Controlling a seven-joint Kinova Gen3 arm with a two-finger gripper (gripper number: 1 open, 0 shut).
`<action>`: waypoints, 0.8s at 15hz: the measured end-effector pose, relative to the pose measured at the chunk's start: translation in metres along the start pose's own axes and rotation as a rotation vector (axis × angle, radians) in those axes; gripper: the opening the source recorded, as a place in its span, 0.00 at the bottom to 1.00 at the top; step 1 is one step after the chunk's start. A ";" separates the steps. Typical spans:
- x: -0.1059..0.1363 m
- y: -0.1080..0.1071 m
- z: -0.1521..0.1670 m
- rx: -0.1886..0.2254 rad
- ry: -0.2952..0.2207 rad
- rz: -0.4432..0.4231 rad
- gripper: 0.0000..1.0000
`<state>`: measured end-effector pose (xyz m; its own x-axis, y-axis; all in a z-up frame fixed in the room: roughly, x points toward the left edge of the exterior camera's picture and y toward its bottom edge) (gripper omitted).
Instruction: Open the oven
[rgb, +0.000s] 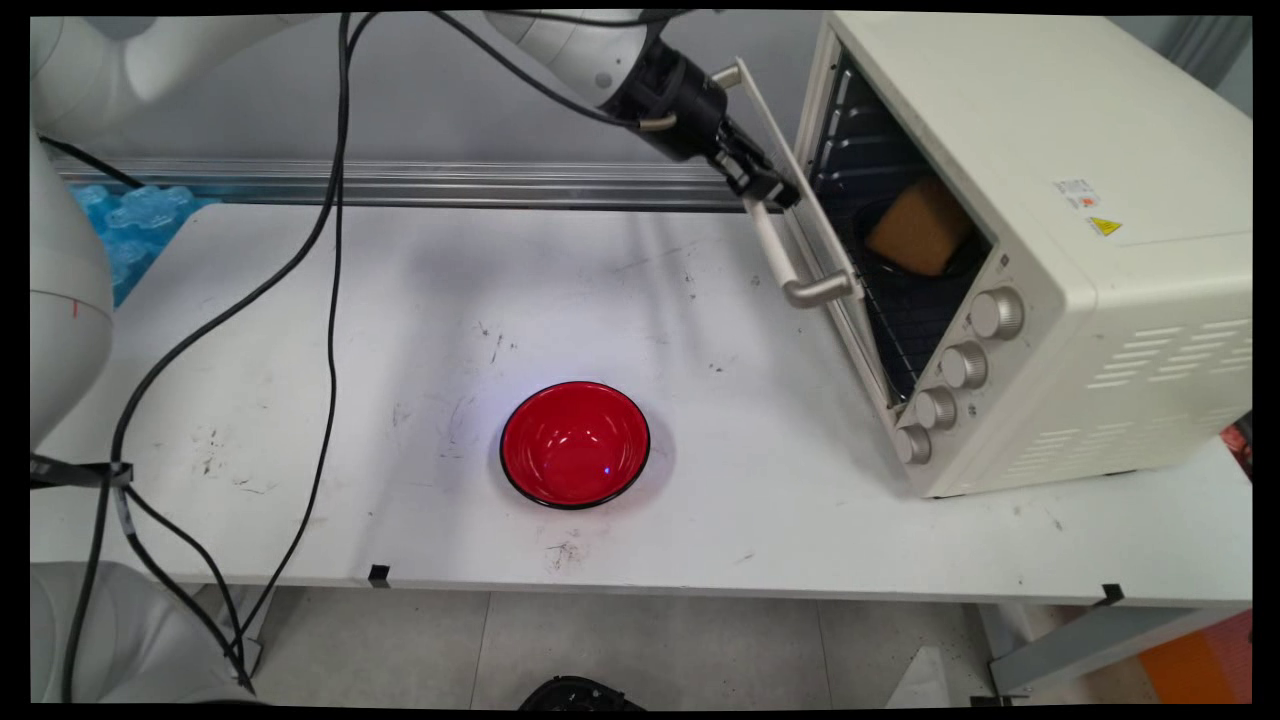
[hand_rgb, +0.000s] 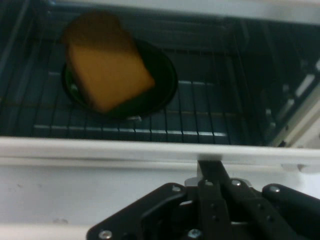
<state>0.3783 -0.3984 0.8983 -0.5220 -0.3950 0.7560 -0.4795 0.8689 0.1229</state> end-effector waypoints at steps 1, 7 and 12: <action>-0.002 0.001 0.002 -0.003 -0.003 0.003 0.00; -0.021 0.004 0.006 -0.013 -0.023 0.031 0.00; -0.038 0.002 0.004 -0.005 -0.038 0.049 0.00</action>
<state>0.3944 -0.3829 0.8671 -0.5709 -0.3631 0.7364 -0.4490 0.8890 0.0902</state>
